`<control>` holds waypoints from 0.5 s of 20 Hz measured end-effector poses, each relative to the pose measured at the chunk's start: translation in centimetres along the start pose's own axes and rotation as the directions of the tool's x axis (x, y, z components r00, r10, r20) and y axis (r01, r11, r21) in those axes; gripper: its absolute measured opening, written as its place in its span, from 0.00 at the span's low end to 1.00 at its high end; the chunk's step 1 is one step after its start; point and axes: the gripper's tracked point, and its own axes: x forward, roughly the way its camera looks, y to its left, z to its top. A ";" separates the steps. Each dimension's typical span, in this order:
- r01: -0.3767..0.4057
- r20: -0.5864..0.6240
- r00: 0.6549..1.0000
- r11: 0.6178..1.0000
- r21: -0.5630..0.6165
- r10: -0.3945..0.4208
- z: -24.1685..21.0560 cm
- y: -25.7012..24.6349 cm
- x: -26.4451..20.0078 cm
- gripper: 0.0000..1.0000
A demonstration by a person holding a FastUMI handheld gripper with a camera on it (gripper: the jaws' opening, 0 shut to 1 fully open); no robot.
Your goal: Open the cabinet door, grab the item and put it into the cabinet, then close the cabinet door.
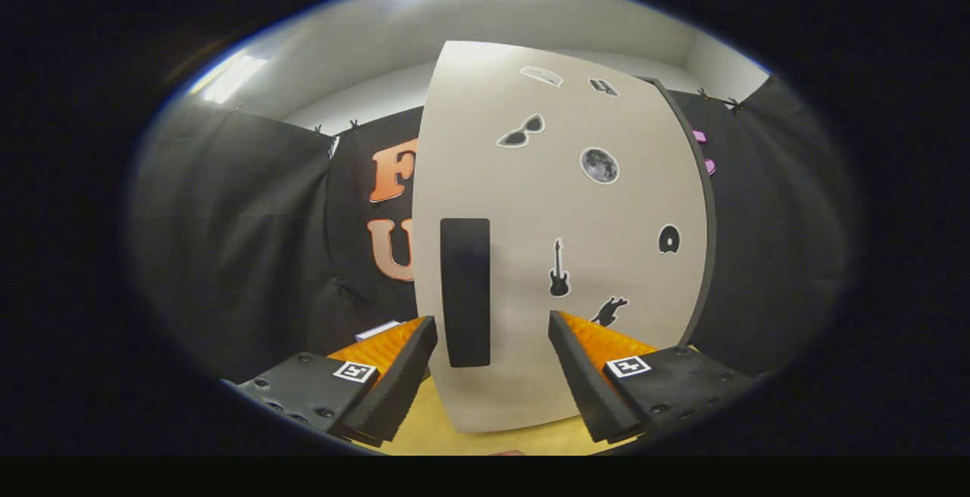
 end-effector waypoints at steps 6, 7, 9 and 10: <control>0.044 -0.022 0.999 0.998 0.052 -0.042 -1.4 -0.2 3.9 0.96; 0.047 -0.028 0.999 0.997 0.053 -0.046 -1.5 0.0 4.5 0.96; 0.050 -0.028 0.998 0.997 0.053 -0.048 -1.6 0.6 5.5 0.96; 0.054 -0.027 0.998 0.997 0.049 -0.053 -1.5 0.5 5.7 0.96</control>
